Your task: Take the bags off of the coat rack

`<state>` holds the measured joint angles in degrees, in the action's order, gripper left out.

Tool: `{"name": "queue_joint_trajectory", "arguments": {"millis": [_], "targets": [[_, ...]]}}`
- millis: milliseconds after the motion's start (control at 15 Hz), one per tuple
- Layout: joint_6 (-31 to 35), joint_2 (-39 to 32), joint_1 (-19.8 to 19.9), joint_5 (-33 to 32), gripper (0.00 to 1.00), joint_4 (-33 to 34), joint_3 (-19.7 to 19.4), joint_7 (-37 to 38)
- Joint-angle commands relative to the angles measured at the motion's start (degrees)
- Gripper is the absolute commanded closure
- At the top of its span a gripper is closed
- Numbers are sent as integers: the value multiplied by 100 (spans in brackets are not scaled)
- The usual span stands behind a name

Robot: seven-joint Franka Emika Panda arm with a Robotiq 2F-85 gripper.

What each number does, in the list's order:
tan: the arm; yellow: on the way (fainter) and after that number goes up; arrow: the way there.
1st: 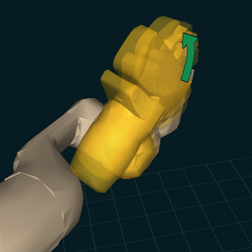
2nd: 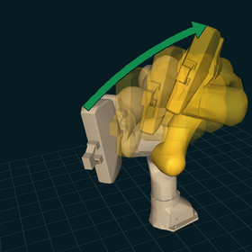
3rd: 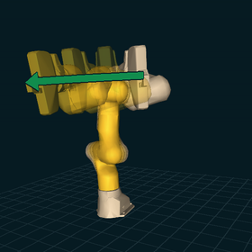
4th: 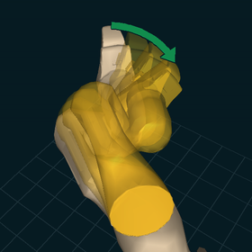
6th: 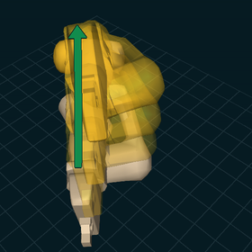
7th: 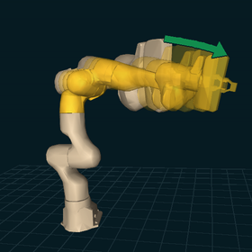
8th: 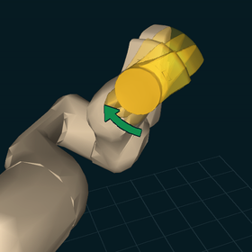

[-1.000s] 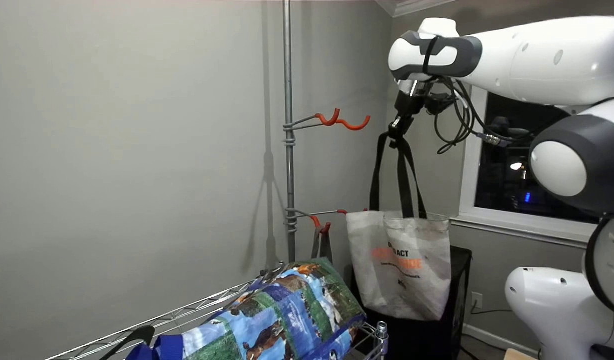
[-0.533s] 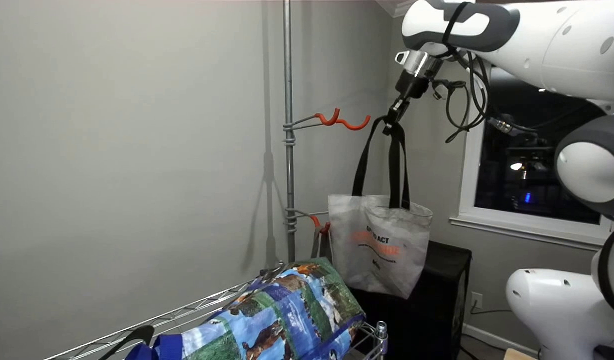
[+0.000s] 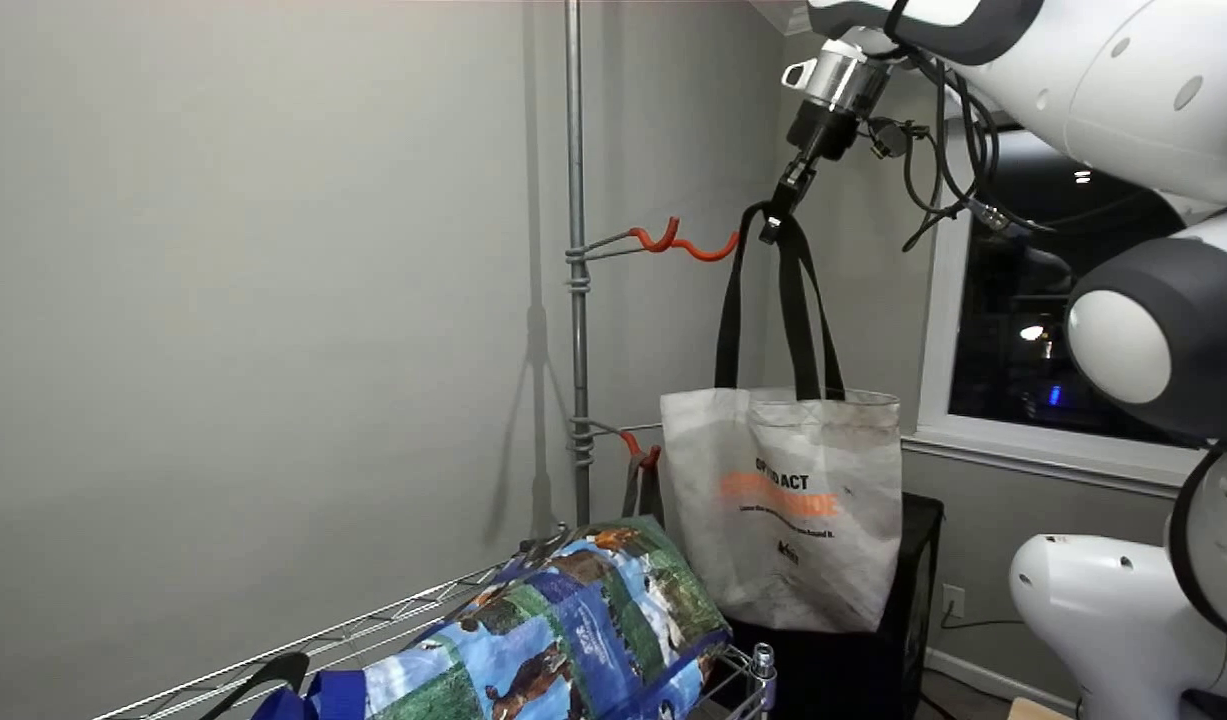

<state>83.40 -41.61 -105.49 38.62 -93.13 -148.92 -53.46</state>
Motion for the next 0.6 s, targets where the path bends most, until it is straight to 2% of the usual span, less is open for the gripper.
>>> {"name": "queue_joint_trajectory", "arguments": {"millis": [0,133,267,533], "targets": [[-692,121,221,116,97,648,4,-271],[-875,175,230,128,97,950,8,-372],[-834,263,66,95,97,1160,-37,-295],[-619,22,-167,492,97,815,263,-201]]}}
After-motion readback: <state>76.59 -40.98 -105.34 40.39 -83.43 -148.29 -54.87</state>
